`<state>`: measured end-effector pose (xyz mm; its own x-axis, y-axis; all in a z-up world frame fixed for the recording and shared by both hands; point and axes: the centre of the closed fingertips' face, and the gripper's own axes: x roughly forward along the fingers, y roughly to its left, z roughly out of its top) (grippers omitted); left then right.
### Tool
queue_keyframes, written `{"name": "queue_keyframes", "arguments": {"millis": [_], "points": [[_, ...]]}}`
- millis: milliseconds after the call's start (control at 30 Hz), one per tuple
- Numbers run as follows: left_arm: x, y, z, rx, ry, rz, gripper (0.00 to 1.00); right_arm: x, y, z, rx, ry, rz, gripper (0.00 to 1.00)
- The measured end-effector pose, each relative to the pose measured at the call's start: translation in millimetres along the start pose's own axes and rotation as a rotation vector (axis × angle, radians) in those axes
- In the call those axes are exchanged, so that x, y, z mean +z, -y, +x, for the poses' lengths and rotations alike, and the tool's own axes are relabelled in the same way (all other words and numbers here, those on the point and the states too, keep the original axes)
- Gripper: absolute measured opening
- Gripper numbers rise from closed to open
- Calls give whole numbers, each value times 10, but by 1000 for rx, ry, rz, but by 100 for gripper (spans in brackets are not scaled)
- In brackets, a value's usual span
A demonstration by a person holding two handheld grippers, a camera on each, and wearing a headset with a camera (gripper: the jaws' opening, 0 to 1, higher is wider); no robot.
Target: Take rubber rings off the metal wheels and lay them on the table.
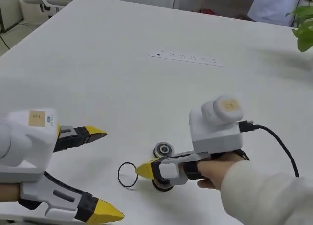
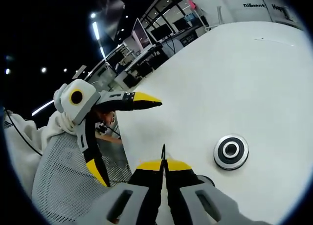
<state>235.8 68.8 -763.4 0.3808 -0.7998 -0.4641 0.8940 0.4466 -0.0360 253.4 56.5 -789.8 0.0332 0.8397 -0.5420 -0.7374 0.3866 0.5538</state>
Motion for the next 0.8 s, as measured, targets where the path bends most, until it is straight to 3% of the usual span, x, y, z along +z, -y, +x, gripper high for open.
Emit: {"name": "queue_keyframes", "arguments": {"millis": [800], "points": [[-20, 3, 8, -7, -7, -20, 98, -33, 70, 44, -12, -20, -52, 0]]}}
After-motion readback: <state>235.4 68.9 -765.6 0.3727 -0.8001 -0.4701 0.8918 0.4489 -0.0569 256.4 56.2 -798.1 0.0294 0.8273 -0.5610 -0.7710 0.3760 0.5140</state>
